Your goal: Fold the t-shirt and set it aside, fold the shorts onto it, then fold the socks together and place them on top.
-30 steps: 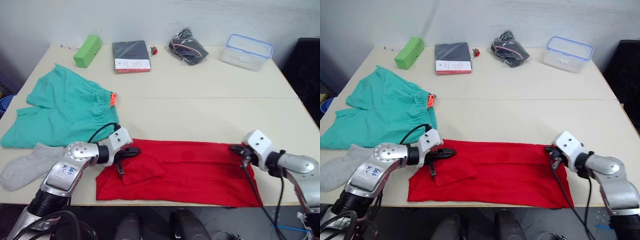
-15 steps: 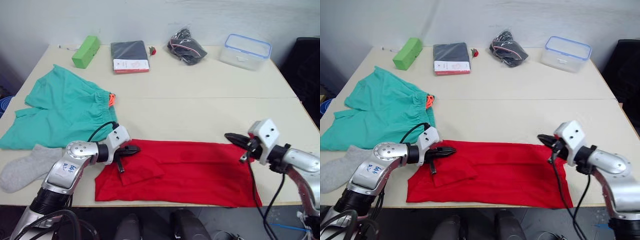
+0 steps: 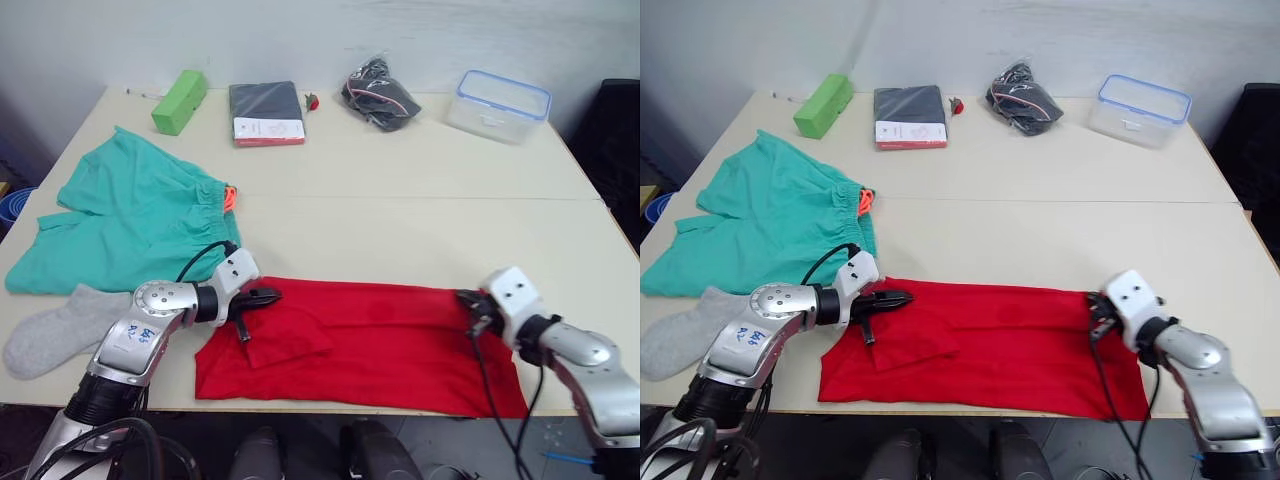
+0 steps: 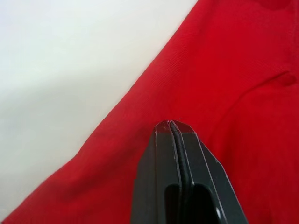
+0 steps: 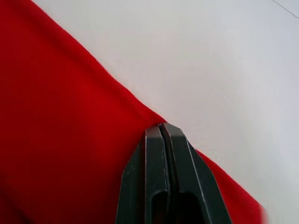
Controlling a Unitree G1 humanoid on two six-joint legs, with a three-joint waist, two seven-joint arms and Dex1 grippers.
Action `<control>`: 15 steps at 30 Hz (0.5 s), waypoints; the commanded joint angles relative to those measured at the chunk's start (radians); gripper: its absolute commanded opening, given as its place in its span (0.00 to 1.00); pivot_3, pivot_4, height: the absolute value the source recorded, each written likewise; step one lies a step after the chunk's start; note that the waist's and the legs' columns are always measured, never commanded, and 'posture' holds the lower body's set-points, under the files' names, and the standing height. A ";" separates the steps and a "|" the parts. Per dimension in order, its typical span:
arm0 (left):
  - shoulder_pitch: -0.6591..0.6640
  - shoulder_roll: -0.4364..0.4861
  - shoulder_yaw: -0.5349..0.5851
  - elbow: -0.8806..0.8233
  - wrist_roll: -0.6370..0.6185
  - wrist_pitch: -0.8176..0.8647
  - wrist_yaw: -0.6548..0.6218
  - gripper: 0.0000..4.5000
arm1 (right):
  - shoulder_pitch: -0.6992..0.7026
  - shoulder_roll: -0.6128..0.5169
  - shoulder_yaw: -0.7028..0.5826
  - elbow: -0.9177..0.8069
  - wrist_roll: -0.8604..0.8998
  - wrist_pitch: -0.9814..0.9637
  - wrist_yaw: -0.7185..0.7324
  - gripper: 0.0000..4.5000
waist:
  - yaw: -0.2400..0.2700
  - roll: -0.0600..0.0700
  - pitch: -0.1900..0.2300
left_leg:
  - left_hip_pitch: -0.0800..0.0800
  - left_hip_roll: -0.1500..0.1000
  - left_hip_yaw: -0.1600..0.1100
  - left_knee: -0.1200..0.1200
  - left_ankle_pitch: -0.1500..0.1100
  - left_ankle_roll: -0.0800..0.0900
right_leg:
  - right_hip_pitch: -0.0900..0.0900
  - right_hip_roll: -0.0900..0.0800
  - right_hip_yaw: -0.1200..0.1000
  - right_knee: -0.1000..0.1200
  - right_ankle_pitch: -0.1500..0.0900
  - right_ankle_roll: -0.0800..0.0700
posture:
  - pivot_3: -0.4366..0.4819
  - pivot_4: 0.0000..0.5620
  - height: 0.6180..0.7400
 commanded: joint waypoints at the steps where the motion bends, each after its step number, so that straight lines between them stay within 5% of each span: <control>1: 0.014 0.013 0.024 0.009 0.008 -0.018 0.001 0.01 | 0.033 -0.039 -0.077 0.074 0.016 -0.031 0.050 0.00 | 0.002 0.000 0.000 | 0.000 0.000 0.000 0.000 0.000 0.000 | 0.001 0.000 0.000 -0.001 0.000 0.000 | 0.48 0.27 1.00; 9: 0.045 0.069 0.100 -0.063 -0.047 0.001 -0.046 0.01 | -0.089 -0.169 -0.179 0.069 0.190 -0.033 0.298 0.00 | -0.013 0.003 0.002 | 0.001 0.001 0.001 -0.001 0.000 0.000 | 0.000 0.001 0.001 0.000 0.000 0.000 | 0.48 0.27 1.00; 15: 0.061 0.142 0.165 -0.146 -0.102 0.036 -0.091 0.01 | -0.145 -0.278 -0.127 0.086 0.239 -0.057 0.510 0.00 | -0.012 0.003 0.002 | 0.000 0.001 0.000 -0.003 0.000 0.000 | 0.000 0.001 0.000 -0.003 0.000 0.000 | 0.48 0.27 1.00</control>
